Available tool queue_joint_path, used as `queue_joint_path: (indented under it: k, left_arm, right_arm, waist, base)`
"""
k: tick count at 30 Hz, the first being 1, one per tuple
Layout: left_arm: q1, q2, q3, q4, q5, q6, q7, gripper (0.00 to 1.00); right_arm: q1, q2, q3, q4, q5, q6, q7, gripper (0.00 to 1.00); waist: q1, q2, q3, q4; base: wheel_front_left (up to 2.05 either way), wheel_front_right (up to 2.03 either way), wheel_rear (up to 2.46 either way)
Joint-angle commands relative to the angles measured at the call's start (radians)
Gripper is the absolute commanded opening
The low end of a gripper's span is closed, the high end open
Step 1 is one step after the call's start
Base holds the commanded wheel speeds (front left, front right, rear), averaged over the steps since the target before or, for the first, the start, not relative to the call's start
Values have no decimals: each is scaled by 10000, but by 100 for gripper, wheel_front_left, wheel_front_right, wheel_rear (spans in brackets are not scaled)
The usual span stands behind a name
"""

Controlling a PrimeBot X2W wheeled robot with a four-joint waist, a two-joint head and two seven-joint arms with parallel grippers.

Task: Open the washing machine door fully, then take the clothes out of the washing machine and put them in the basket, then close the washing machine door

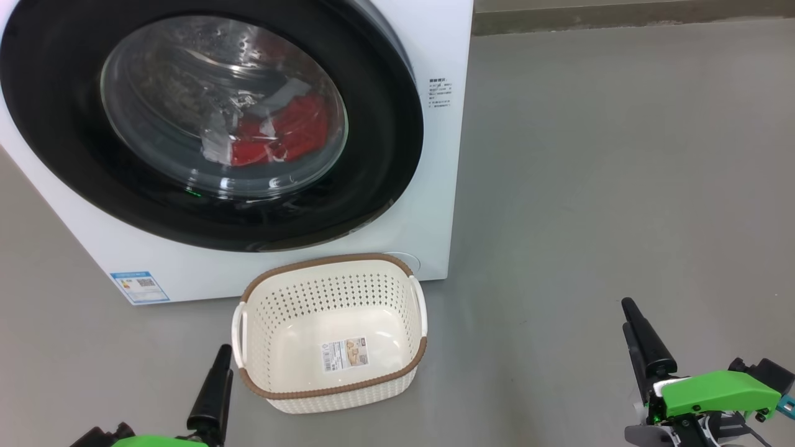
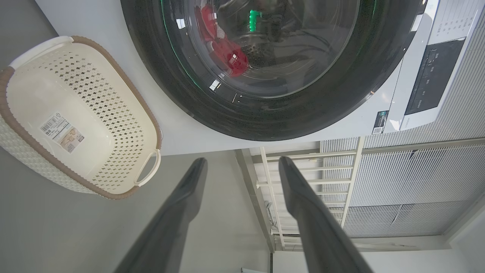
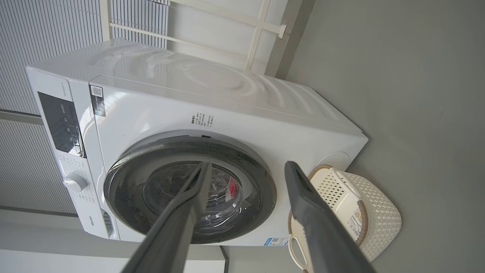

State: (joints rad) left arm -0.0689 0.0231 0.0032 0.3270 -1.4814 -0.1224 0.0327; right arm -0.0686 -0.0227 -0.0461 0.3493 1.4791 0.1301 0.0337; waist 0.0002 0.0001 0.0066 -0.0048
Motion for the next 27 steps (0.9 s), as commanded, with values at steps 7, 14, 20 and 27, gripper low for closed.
queue_joint_path:
  k: [7, 14, 20, 27]
  left_arm:
    - [-663, 143, -18, -182, 1064, -24, -271, 100]
    - [-824, 150, -44, -248, 1996, -26, -477, 100]
    - [-957, 158, -117, -250, 2822, 8, -654, 100]
    - [-1117, 168, -223, -293, 3887, 70, -861, 100]
  right_arm:
    - [-660, -130, 240, -108, -957, 2, -289, 100]
    - [-823, -122, 285, -90, -1994, 2, -494, 100]
    - [-968, -112, 434, -64, -2799, 2, -671, 100]
    - [-1124, -121, 631, -23, -3831, 3, -877, 100]
  waist:
    - [-2, -1, 1, -13]
    - [-2, -1, 21, -28]
    - [-2, -1, 16, -45]
    - [-2, -1, 9, -56]
  base:
    - [0, 0, 0]
    - [0, 0, 0]
    - [0, 0, 0]
    - [0, 0, 0]
